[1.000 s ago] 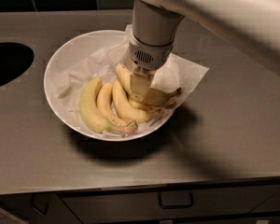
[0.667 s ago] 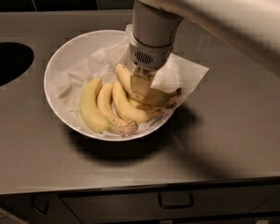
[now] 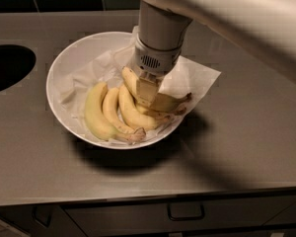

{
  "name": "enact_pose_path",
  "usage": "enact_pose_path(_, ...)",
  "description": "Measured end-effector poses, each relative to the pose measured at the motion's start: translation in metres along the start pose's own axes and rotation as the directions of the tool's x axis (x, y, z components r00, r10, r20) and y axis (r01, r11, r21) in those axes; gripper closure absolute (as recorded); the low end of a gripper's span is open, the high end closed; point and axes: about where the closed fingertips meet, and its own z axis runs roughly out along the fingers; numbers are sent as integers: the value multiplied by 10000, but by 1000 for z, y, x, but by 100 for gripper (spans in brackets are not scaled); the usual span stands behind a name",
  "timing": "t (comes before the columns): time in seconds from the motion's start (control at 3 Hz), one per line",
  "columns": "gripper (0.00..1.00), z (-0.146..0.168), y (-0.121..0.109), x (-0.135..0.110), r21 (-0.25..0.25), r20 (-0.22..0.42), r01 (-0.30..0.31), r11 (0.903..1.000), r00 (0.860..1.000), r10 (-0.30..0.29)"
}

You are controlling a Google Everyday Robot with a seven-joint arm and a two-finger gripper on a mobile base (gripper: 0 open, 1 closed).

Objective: Pick banana from white bowl

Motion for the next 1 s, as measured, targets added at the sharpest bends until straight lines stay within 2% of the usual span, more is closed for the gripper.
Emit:
enact_pose_path(0.67,50,10,4,-3,-231,9,-36,9997,10000,36)
enact_pose_path(1.0,69,11,5,-3,-251,45,-48,9997,10000,49)
